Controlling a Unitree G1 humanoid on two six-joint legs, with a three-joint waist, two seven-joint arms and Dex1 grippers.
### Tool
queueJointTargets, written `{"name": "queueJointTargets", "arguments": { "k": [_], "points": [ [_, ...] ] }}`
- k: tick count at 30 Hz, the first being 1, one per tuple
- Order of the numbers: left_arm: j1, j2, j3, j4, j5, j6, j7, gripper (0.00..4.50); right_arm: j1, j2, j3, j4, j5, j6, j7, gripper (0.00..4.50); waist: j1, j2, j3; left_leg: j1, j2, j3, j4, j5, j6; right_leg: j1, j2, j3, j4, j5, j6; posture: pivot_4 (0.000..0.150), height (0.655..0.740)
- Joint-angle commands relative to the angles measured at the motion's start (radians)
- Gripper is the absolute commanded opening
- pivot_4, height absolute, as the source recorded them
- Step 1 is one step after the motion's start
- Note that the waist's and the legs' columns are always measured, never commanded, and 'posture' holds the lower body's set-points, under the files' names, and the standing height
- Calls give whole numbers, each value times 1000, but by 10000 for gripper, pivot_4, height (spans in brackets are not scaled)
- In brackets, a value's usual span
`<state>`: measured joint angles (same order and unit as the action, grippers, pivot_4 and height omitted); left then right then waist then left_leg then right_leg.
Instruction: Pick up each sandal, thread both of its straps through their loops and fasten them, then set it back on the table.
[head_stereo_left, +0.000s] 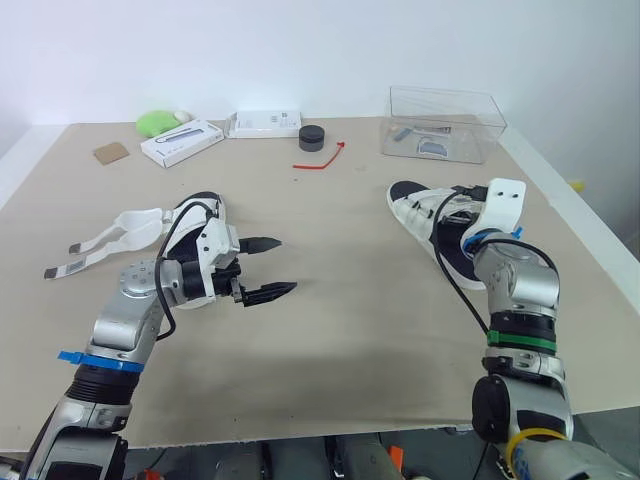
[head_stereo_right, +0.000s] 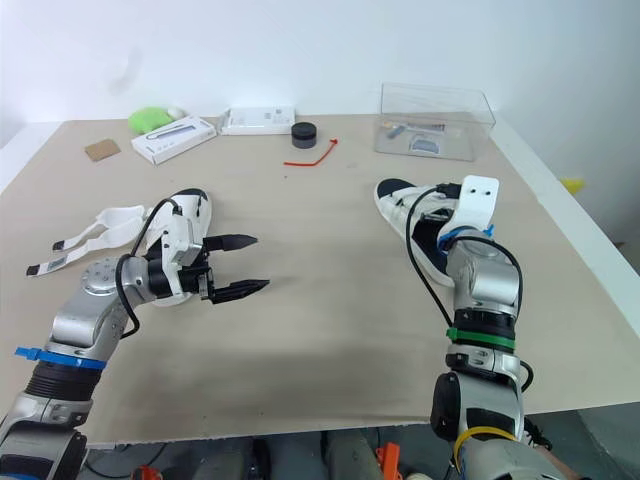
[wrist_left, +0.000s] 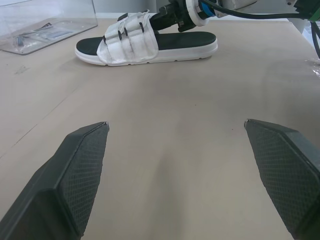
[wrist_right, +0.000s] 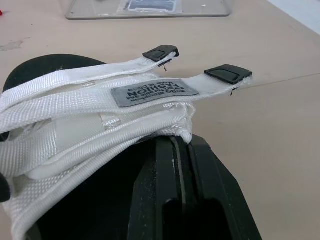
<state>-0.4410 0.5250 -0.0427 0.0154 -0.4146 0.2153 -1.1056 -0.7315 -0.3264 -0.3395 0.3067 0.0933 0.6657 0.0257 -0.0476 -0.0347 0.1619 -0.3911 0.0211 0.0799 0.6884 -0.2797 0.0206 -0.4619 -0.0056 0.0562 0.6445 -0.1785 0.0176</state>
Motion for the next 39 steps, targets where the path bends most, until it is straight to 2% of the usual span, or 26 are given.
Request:
{"name": "queueJointTargets", "arguments": {
  "k": [1, 2, 5, 6, 9, 10, 16, 19, 21, 24, 25, 28, 34, 39],
  "points": [
    [-1, 1, 3, -35, -1, -17, -1, 45000, -7, -28, 20, -58, 6, -45, 21, 7212, 0, 0, 0, 0, 0, 0, 0, 0, 0, 0, 0, 0, 0, 0, 0, 1500, 7400],
    [-1, 1, 2, -35, 0, -17, -2, 45000, -8, -30, 25, -62, 10, -43, 28, 10391, 0, 0, 0, 0, 0, 0, 0, 0, 0, 0, 0, 0, 0, 0, 0, 1500, 7400],
    [1, -1, -1, -33, 6, -21, -1, 45000, -4, -33, 43, -96, 18, -16, 51, 25414, -1, 0, 0, 0, 0, 1, 0, 0, 0, 0, 0, 0, 0, 0, 0, 1500, 7400],
    [3, -1, -2, -33, 8, -23, -1, 45000, 1, -38, 56, -123, 20, 12, 65, 27733, 0, 0, 0, 0, 0, 1, 0, 0, 0, 0, 0, 0, 0, 0, 0, 1500, 7400],
    [9, -2, -5, -34, 14, -28, 0, 45000, 38, -75, 109, -244, 39, 146, 136, 43032, 0, 0, 0, 0, 0, 0, 0, 0, 0, 0, 0, 0, 0, 0, 0, 1500, 7400],
    [11, -2, -4, -35, 15, -28, 0, 45000, 57, -97, 129, -293, 51, 197, 170, 44637, 0, 0, 0, 0, 0, 0, 0, 0, 1, 0, 0, 0, 0, -1, 0, 1500, 7400],
    [12, 0, -2, -22, 22, -39, 0, 45000, 137, -250, 207, -518, 129, 400, 338, 44637, 2, 0, 0, 0, 0, 0, 0, -1, 1, 0, 0, -1, 0, -2, 1, 1500, 7400],
    [9, -4, -2, -15, 23, -44, 2, 45000, 144, -297, 221, -610, 217, 438, 445, 44637, 2, 0, 0, 0, -1, 0, 0, -1, 2, 1, 0, -1, 0, -3, 3, 1500, 7400],
    [5, -10, -1, -13, 18, -43, 5, 45000, 135, -290, 203, -664, 316, 407, 546, 44637, -1, -1, 0, 1, 0, 0, 0, -1, 2, 1, 1, -1, -1, -4, 4, 1500, 7400],
    [-3, -17, 1, -7, 19, -44, 9, 45000, 123, -237, 127, -716, 542, 420, 700, 44637, 0, -1, 0, 2, 2, -1, 0, -1, 2, 2, 3, -1, -1, -5, 6, 1500, 7400],
    [-5, -18, 2, -3, 20, -44, 11, 45000, 143, -250, 131, -729, 583, 388, 775, 44637, 1, -1, 0, 2, 2, -2, 0, -1, 2, 2, 3, -2, 0, -5, 6, 1500, 7400],
    [-11, -28, 15, 6, 24, -40, 35, 45000, 219, -299, 223, -682, 531, 126, 995, 44637, 7, -2, 0, 2, 2, -4, 1, 0, 2, 5, 2, -6, -2, -6, 5, 1500, 7400],
    [-29, -61, 61, 10, 74, 22, 252, 45000, 182, -273, 361, -455, 407, -257, 1211, 44637, 3, -3, 0, 1, 0, -1, 4, -1, 2, 5, 0, -3, -3, -4, 9, 1500, 7400],
    [56, -72, 103, -156, 94, 129, 436, 45000, 121, -228, 422, -328, 370, -392, 1292, 44637, 2, -3, 0, 2, 2, -2, 4, -1, 2, 5, 1, -3, -1, -1, 1, 1500, 7400]
  ]
}}
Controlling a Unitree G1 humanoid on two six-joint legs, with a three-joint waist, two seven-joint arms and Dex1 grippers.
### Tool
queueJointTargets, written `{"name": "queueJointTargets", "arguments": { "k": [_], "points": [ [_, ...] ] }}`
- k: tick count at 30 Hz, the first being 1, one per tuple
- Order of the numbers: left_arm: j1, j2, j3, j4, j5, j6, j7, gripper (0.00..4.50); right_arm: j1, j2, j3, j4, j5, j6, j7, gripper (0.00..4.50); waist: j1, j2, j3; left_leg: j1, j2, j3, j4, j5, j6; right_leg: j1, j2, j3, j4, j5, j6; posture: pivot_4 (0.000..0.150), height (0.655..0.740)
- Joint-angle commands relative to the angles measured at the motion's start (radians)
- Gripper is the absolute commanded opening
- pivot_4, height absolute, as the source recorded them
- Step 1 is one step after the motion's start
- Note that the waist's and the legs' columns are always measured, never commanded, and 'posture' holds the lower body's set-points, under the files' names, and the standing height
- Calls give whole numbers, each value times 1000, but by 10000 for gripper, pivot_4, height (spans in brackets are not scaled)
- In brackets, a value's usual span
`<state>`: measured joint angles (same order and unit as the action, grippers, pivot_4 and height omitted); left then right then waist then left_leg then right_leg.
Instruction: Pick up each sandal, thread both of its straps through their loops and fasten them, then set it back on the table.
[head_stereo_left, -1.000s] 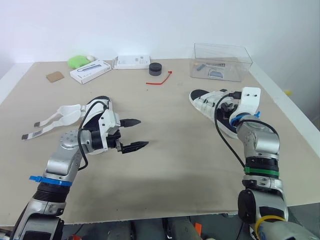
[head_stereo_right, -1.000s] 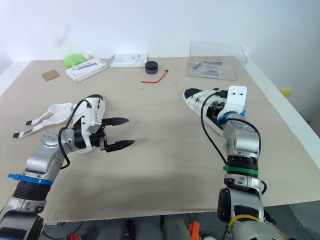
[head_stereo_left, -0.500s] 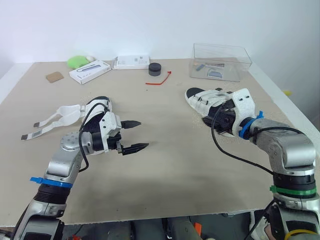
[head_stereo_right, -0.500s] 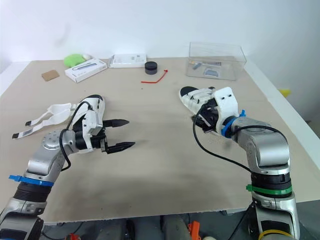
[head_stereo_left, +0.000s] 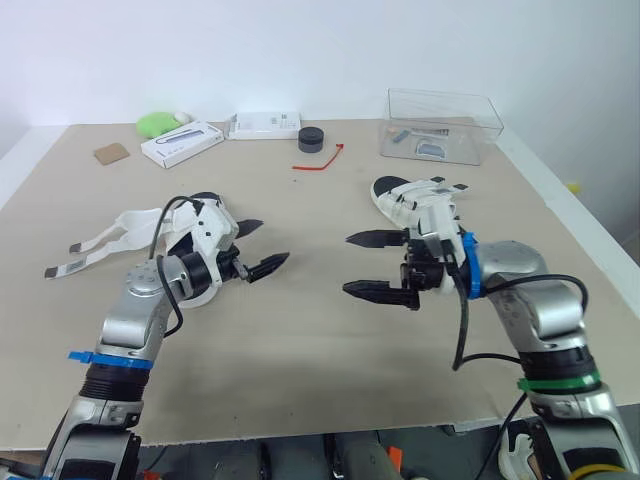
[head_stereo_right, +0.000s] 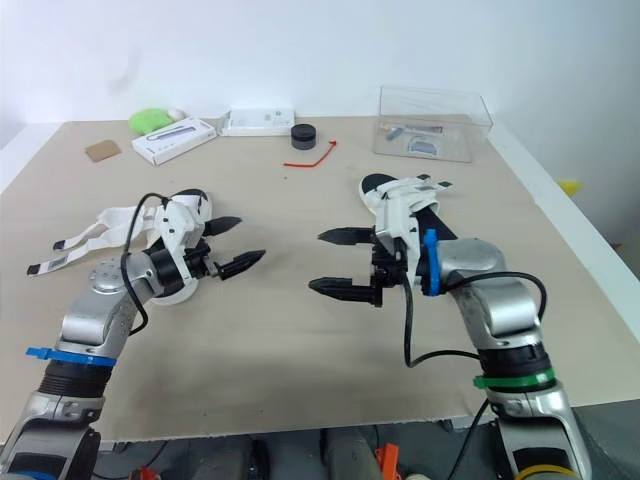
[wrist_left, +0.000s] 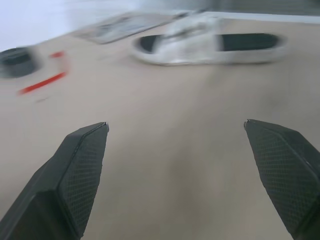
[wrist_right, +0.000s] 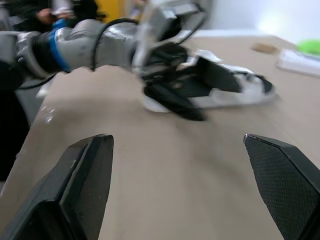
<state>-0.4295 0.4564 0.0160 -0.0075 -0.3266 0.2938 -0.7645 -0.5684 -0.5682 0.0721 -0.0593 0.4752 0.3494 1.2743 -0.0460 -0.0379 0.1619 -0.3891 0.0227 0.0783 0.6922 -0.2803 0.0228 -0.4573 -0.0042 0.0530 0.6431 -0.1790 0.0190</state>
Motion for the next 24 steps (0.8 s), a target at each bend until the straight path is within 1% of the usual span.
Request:
{"name": "queueJointTargets", "arguments": {
  "k": [1, 4, 7, 9, 11, 15, 19, 24],
  "points": [
    [72, -7, 53, -184, 6, 72, 130, 45000, -54, 22, 18, 58, -19, -92, 51, 44637, 0, 0, 0, 0, 0, 0, 0, 0, 0, 0, 0, 0, 1, 0, -1, 1500, 7400],
    [142, -18, 75, -314, 14, 149, 234, 45000, -78, 44, 26, 107, -31, -128, 54, 44637, 3, 0, 0, -1, 0, -1, 0, 0, -1, -1, -1, -1, 2, 0, -1, 1500, 7400],
    [182, -62, 105, -418, 16, 248, 371, 45000, -92, 62, 30, 148, -49, -160, 44, 44637, 4, 0, 0, -1, 0, -1, 0, -1, -1, -1, -3, -1, 2, 0, -1, 1500, 7400],
    [199, -109, 109, -483, 34, 335, 476, 45000, -100, 72, 35, 169, -63, -178, 40, 44637, 6, -1, 0, -1, -1, -1, 0, 0, -1, 0, -3, -1, 2, 0, -1, 1500, 7400],
    [208, -140, 101, -509, 61, 375, 552, 45000, -110, 80, 40, 186, -73, -195, 41, 44637, 5, -1, 0, 0, -1, 0, 0, 0, -1, 0, -3, -1, 2, 0, -1, 1500, 7400],
    [173, -214, 115, -467, 81, 435, 656, 45000, -135, 92, 48, 233, -94, -230, 54, 44637, 5, -1, 0, 1, -1, -1, 0, 0, -2, 1, -2, -1, 2, 1, -1, 1500, 7400],
    [117, -269, 132, -399, 73, 449, 702, 45000, -153, 99, 52, 266, -110, -258, 63, 44637, 5, -1, 0, 2, -1, -1, 0, 1, -2, 1, -1, -1, 2, 2, -2, 1500, 7400],
    [50, -293, 127, -264, 98, 435, 733, 45000, -159, 104, 53, 284, -129, -291, 62, 44637, 4, -1, 0, 3, -1, -1, 0, 1, -2, 2, -1, -1, 2, 2, -2, 1500, 7400]
  ]
}}
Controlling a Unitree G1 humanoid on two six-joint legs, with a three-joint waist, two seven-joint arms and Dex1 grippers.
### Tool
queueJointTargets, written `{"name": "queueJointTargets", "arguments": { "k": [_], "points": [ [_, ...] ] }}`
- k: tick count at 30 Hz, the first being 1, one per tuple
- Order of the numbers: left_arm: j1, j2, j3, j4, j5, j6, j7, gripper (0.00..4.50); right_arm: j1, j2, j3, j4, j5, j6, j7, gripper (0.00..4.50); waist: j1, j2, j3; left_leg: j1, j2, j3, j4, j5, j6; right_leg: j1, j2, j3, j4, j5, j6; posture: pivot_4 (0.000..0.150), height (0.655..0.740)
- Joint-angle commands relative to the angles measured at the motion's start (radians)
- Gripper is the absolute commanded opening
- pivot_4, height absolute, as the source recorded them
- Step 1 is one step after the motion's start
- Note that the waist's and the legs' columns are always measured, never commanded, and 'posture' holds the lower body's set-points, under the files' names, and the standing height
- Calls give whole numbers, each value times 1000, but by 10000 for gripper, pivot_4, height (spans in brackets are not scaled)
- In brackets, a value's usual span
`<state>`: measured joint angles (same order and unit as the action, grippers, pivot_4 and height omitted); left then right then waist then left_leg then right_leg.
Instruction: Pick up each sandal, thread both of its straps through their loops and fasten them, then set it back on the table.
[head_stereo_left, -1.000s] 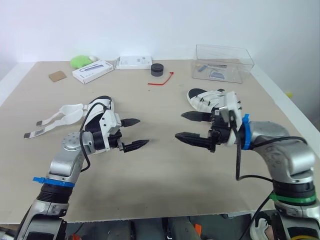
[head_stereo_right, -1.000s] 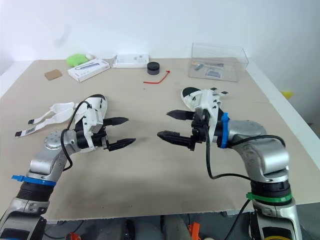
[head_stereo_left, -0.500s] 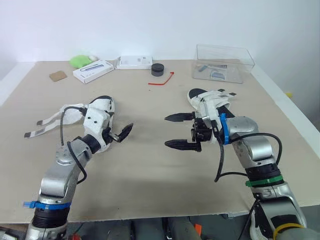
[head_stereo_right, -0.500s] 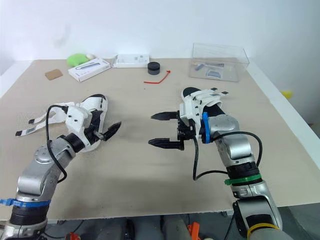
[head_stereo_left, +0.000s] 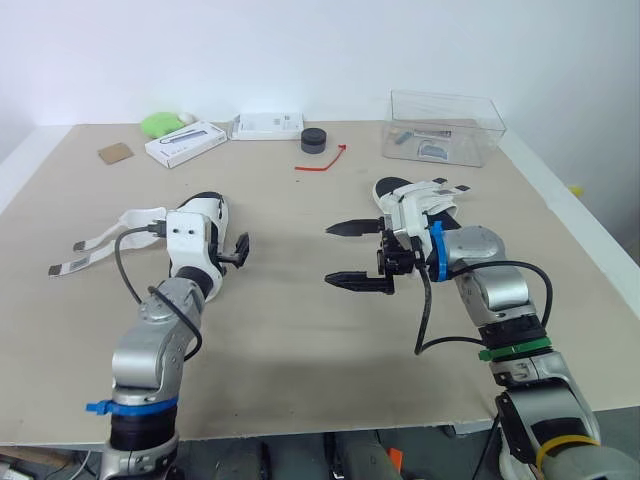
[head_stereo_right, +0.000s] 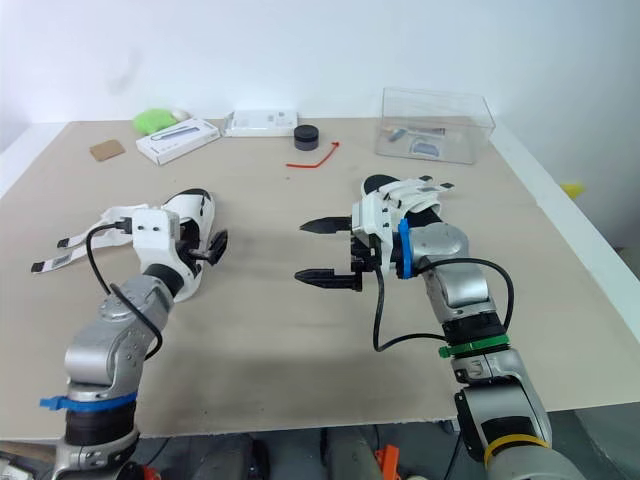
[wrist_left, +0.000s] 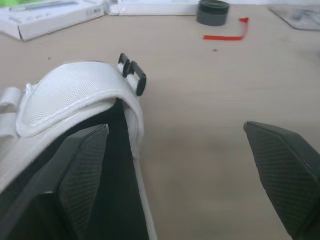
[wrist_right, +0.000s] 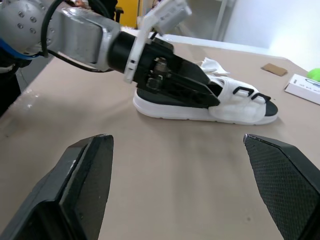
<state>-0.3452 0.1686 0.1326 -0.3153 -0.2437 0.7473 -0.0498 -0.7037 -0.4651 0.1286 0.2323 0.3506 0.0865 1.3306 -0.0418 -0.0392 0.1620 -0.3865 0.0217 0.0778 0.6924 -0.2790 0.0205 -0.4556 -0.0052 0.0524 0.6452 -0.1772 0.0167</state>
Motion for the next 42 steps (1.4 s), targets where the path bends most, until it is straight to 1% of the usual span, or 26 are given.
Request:
{"name": "queueJointTargets", "arguments": {
  "k": [1, 8, 15, 17, 18, 19, 20, 22, 24, 25, 26, 27, 28, 31, 34, 36, 39, 42],
  "points": [
    [-46, -9, 16, 69, 15, -25, 22, 45000, -23, 1, -5, -7, -6, -32, 5, 44637, 0, 0, 0, 0, 0, 0, 0, 0, 0, 0, 0, 0, 0, 0, 0, 1500, 7400],
    [-131, 6, 12, 234, 30, -96, 8, 45000, -20, 5, -19, -24, 5, -4, -20, 44637, 0, 0, 0, 0, 0, 0, 0, 0, 0, 0, -1, 0, 0, 0, 0, 1500, 7400],
    [-186, 48, -27, 356, 82, -180, -36, 45000, -8, 0, -17, -46, 4, 14, -34, 44637, 0, 0, 0, 0, 0, 0, 0, 0, -1, 0, -1, 0, 0, 0, 0, 1500, 7400],
    [-190, 51, -24, 370, 77, -194, -52, 39593, -8, 1, -18, -48, 2, 15, -39, 45000, 0, 0, 0, 0, 0, 0, -1, 0, -1, 0, -1, 0, 0, 0, 0, 1500, 7400],
    [-191, 53, -22, 375, 75, -198, -58, 38837, -8, 1, -18, -48, 1, 14, -41, 45000, 0, 0, 0, 0, 0, 0, -1, 0, -1, 0, -1, 0, 0, 0, 0, 1500, 7400],
    [-190, 55, -18, 378, 70, -201, -66, 32403, -8, 1, -18, -48, 1, 15, -43, 45000, 0, 0, 0, 0, 0, 0, -1, 0, -1, 0, -1, 0, 0, 0, 0, 1500, 7400],
    [-188, 60, -19, 380, 68, -203, -78, 32403, -8, 1, -18, -48, 0, 15, -44, 45000, 0, 0, 0, 0, 0, 0, -1, 0, -1, 0, -1, 0, 0, 0, 0, 1500, 7400],
    [-181, 70, -20, 382, 67, -205, -96, 24640, -8, 1, -17, -47, 1, 16, -46, 45000, 0, 0, 0, 0, 0, 0, -1, 0, -1, 0, -1, 0, 0, 0, 0, 1500, 7400],
    [-178, 75, -16, 386, 62, -200, -110, 14765, -9, 1, -16, -46, 1, 17, -47, 45000, 0, 0, 0, 0, 0, 0, -1, 0, -1, 0, -1, 0, 0, 0, 0, 1500, 7400],
    [-169, 88, -18, 385, 54, -206, -141, 8572, -8, 2, -15, -48, 4, 22, -47, 45000, 0, 0, 0, -1, 0, 0, -1, 0, -1, 0, -1, -1, 0, 0, 0, 1500, 7400],
    [-160, 105, -23, 379, 45, -209, -179, 8572, -7, 2, -14, -49, 6, 26, -46, 45000, 0, 0, 0, -1, 0, 0, -1, 0, -1, 0, -1, -1, 0, 0, 0, 1500, 7400],
    [-152, 122, -28, 369, 36, -213, -219, 2576, -7, 2, -14, -50, 6, 28, -45, 45000, 0, 0, 0, -1, 0, 0, -1, 0, -1, 0, -1, -1, 0, 0, 0, 1500, 7400],
    [-143, 138, -34, 357, 26, -217, -256, 921, -7, 1, -14, -51, 7, 30, -44, 45000, 0, 0, 0, -1, 0, 0, -1, 0, -1, 0, -1, 0, 0, 0, 0, 1500, 7400],
    [-105, 196, -76, 300, 4, -260, -402, 301, -5, -1, -16, -56, 10, 36, -42, 45000, 0, 0, 0, -1, 0, 0, -1, 0, -1, -1, -1, -1, 0, 0, 0, 1500, 7400],
    [-24, 280, -141, 186, -43, -328, -617, 301, 0, -6, -16, -64, 9, 39, -40, 45000, -1, 0, 0, -1, 0, 0, -2, 0, -1, -2, -2, -1, 0, 0, -1, 1500, 7400],
    [26, 331, -165, 126, -72, -371, -733, 301, 1, -8, -16, -66, 10, 42, -39, 45000, -1, 0, 0, -2, 0, 1, -2, 0, -2, -3, -2, -1, 0, -1, -2, 1500, 7400],
    [103, 438, -208, 75, -62, -486, -905, 301, 6, -13, -17, -72, 11, 45, -37, 45000, -1, 0, 0, -3, 0, 0, -3, -1, -2, -4, -2, -2, 0, -1, -2, 1500, 7400],
    [138, 508, -232, 62, -59, -571, -1023, 301, 11, -18, -18, -80, 14, 52, -37, 45000, -1, 0, 0, -2, 1, 1, -3, -1, -2, -4, -2, -2, 0, -2, -3, 1500, 7400]
  ]
}}
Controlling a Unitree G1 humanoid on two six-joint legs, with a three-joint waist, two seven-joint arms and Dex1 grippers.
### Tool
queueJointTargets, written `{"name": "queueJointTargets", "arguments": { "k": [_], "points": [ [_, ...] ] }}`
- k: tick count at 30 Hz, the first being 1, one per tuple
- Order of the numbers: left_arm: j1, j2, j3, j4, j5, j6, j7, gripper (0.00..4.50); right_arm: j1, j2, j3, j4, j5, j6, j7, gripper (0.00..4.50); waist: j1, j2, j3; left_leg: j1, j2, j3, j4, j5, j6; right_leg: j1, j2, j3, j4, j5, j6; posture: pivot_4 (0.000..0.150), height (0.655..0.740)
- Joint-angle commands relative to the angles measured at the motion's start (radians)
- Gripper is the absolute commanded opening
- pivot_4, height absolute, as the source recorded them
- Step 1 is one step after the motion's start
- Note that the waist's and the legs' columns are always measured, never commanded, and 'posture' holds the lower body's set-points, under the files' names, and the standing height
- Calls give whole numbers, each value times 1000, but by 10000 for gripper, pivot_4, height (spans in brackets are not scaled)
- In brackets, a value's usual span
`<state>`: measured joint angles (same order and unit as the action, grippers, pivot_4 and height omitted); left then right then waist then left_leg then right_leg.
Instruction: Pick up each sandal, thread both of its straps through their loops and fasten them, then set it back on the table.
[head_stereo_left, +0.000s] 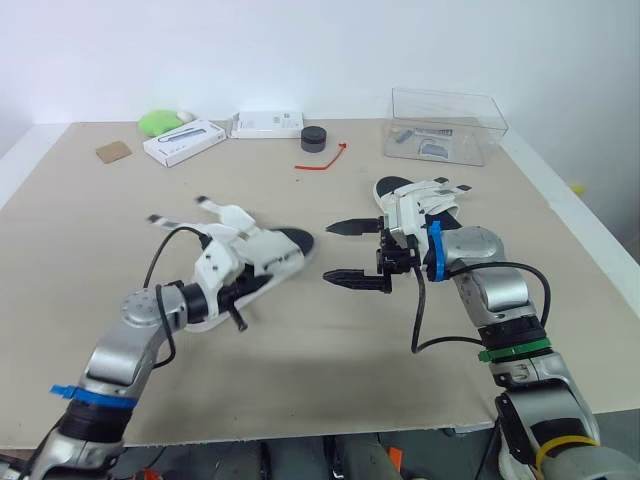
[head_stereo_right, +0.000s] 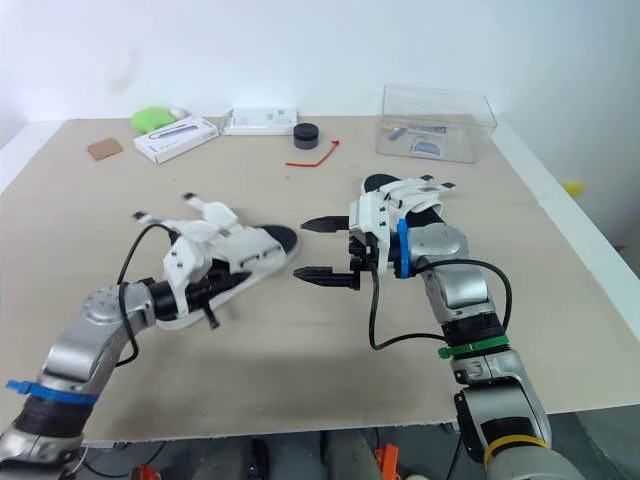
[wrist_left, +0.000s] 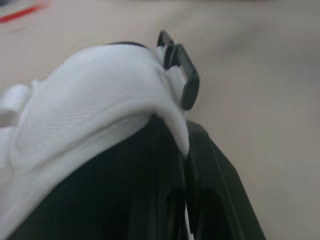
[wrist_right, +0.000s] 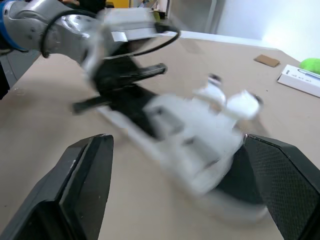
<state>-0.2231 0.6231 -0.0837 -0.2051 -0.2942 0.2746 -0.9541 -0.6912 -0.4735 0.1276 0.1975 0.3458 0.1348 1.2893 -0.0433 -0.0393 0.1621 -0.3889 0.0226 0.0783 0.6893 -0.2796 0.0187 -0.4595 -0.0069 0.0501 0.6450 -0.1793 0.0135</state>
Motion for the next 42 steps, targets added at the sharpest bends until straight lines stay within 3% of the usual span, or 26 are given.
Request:
{"name": "queueJointTargets", "arguments": {
  "k": [1, 9, 22, 25, 42],
  "points": [
    [23, 79, -29, -39, 2, -152, -169, 301, 2, -12, -17, -50, 20, 8, 3, 45000, 0, 0, 0, 0, 0, 0, 0, 0, 0, 0, 0, -1, 0, 0, 0, 1500, 7400],
    [-30, 136, -116, 57, 55, -404, -374, 301, 31, -23, -15, -81, 20, 22, 0, 45000, 1, 0, 0, 1, 0, 1, 0, 1, 1, 1, 1, 0, 0, -1, 1, 1500, 7400],
    [-220, 105, -157, 342, 116, -652, -477, 301, 39, -28, -14, -94, 16, 30, -7, 45000, 1, 0, 0, 1, 0, 0, 1, 1, 1, 1, 2, 0, 0, -2, 1, 1500, 7400],
    [-252, 89, -162, 375, 111, -652, -479, 301, 38, -29, -12, -95, 14, 30, -5, 45000, 0, 0, 0, 1, 0, 1, 1, 1, 2, 1, 2, 0, 1, -1, 1, 1500, 7400],
    [-98, 85, -134, 164, 59, -423, -371, 301, 50, -49, -21, -111, 19, 44, -27, 45000, 0, 0, 0, 1, 0, 0, 1, 0, 3, 1, 2, 1, 1, -2, 3, 1500, 7400]
  ]
}}
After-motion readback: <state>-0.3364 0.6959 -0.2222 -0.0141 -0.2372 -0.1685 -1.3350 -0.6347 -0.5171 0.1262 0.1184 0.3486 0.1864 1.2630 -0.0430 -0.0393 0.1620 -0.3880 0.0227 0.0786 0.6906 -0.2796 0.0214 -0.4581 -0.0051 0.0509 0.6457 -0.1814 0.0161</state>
